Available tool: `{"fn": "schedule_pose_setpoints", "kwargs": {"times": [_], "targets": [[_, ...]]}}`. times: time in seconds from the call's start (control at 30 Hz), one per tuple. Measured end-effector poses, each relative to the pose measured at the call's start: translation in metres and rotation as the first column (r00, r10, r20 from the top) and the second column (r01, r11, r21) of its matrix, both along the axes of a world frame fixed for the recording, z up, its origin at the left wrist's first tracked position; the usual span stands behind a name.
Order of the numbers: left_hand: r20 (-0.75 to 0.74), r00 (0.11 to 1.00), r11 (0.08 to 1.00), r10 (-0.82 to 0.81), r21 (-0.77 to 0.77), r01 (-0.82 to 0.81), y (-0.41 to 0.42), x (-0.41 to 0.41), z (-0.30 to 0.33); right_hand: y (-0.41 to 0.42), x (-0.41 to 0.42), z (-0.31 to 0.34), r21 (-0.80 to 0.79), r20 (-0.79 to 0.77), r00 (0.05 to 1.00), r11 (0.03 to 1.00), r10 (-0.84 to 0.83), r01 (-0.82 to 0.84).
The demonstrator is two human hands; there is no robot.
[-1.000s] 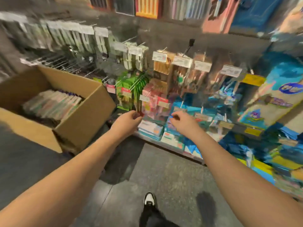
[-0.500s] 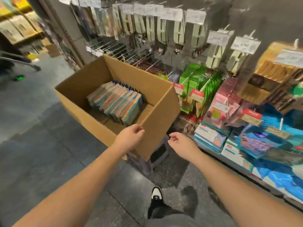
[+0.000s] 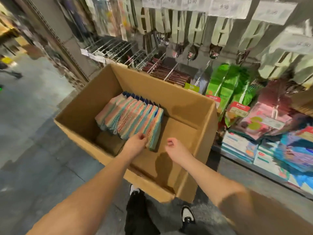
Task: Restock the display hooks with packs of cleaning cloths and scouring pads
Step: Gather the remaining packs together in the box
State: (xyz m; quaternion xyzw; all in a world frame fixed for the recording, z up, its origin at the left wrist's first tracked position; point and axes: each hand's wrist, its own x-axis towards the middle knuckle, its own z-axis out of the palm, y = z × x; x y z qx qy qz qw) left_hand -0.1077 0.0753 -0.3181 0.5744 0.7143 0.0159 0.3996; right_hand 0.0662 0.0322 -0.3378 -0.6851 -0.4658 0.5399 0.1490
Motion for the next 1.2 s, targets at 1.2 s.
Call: {"fn": "schedule_pose_setpoints", "kwargs": {"times": [1.2], "targets": [[-0.157, 0.946, 0.959, -0.282, -0.063, 0.276, 0.244, 0.069, -0.230, 0.196, -0.074, -0.234, -0.480, -0.232, 0.361, 0.429, -0.903, 0.765]]}}
